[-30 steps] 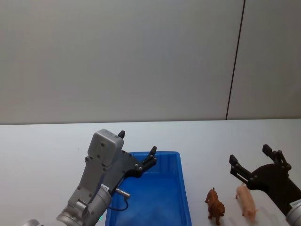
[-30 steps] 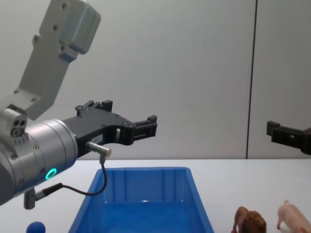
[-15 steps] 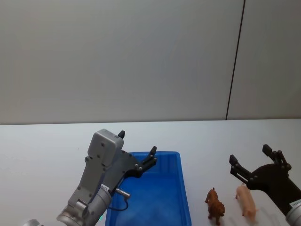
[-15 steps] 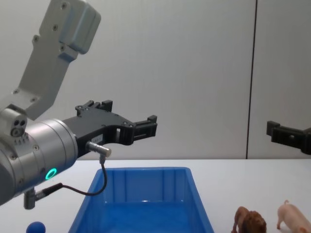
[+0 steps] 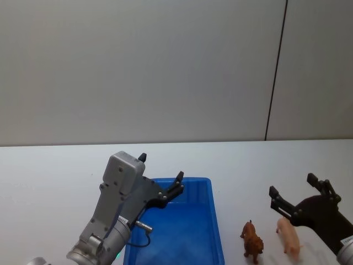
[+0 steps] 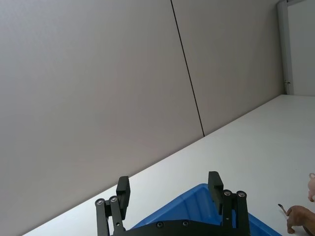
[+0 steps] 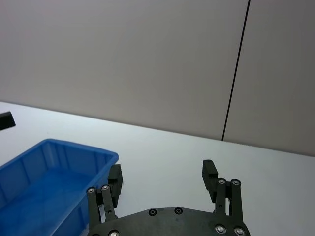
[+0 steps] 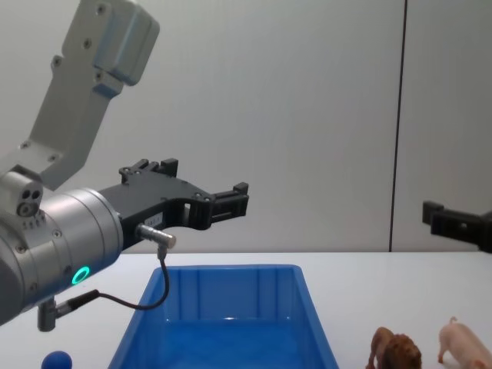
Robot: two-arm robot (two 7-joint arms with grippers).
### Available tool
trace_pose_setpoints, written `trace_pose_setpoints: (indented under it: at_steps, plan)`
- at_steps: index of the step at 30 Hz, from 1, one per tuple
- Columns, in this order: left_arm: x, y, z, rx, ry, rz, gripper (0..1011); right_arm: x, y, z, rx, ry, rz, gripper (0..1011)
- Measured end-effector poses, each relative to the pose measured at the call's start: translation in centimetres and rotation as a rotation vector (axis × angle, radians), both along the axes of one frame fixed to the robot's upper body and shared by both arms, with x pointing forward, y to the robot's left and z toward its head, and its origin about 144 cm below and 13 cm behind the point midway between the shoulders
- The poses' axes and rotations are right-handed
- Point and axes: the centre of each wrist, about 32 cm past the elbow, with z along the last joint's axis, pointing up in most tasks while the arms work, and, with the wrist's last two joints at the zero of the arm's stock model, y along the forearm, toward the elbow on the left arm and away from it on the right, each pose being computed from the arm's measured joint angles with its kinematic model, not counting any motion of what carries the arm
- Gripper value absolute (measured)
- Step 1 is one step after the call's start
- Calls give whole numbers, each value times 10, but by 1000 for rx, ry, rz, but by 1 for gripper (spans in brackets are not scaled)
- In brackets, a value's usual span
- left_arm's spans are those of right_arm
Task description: Pick up the two dolls from the table and place them into the box.
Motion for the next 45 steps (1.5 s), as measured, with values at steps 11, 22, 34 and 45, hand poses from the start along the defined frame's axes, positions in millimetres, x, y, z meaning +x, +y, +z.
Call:
trace_pose_setpoints:
  at_steps: [11,22,34,45]
  plan:
    - [0,0,0,0,0,0,1003,1,-12,-5,-38,106,29,1001]
    - [0,0,0,0,0,0,1003,-2,-24,-13,-68,216,35,1001]
    - [0,0,0,0,0,0,1003,-5,-29,-23,-78,323,24,1001]
    - [0,0,0,0,0,0,1003,-2,-26,-35,-77,393,23,999]
